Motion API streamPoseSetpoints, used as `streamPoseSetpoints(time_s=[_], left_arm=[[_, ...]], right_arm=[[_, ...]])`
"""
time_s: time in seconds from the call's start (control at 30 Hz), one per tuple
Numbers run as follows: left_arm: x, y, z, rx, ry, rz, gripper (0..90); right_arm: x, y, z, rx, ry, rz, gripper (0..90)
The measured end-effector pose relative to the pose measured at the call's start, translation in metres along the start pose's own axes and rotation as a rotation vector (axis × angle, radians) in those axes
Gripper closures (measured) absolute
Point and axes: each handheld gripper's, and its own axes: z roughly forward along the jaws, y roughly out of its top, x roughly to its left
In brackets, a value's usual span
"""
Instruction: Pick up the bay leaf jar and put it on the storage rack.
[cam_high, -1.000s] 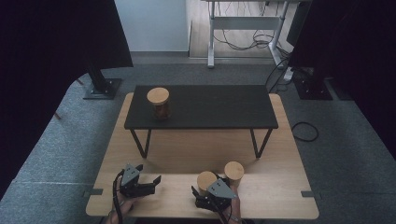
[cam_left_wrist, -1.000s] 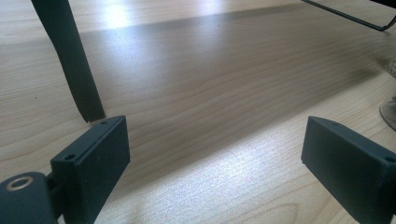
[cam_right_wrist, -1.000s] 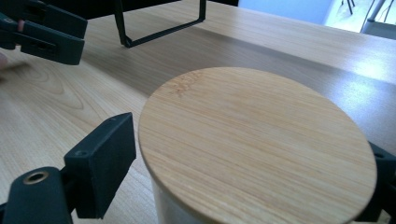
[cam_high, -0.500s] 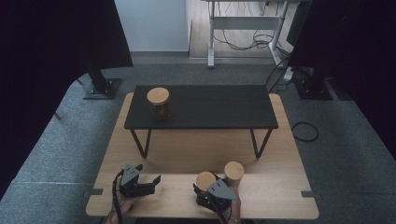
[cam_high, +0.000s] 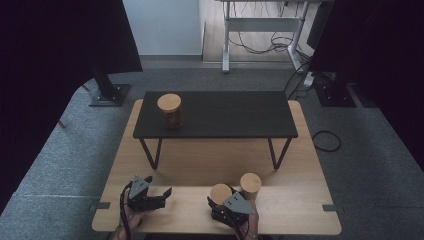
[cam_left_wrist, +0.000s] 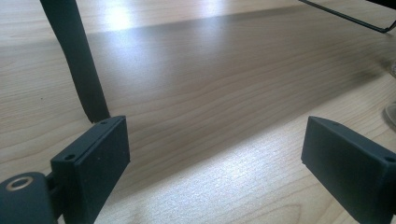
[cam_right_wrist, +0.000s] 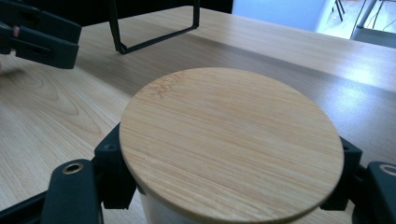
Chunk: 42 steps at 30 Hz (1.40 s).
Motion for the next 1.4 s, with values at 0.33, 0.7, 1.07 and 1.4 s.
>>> streamPoseSetpoints(time_s=[0.33,0.7,1.07,1.4], left_arm=[[0.000,0.000,0.000,0.001,0.003,0.001,7.3],[0.000,0.000,0.000,0.002,0.003,0.002,7.3],[0.000,0.000,0.001,0.004,0.004,0.002,7.3],[0.000,-0.001,0.001,0.005,0.004,0.002,7.3]], right_arm=[[-0.004,0.006,-0.009,-0.036,0.044,0.014,25.2],[-0.006,0.013,-0.017,-0.064,0.048,0.007,25.2],[-0.008,0.020,-0.023,-0.082,0.051,-0.004,25.2],[-0.012,0.026,-0.031,-0.106,0.058,-0.005,25.2]])
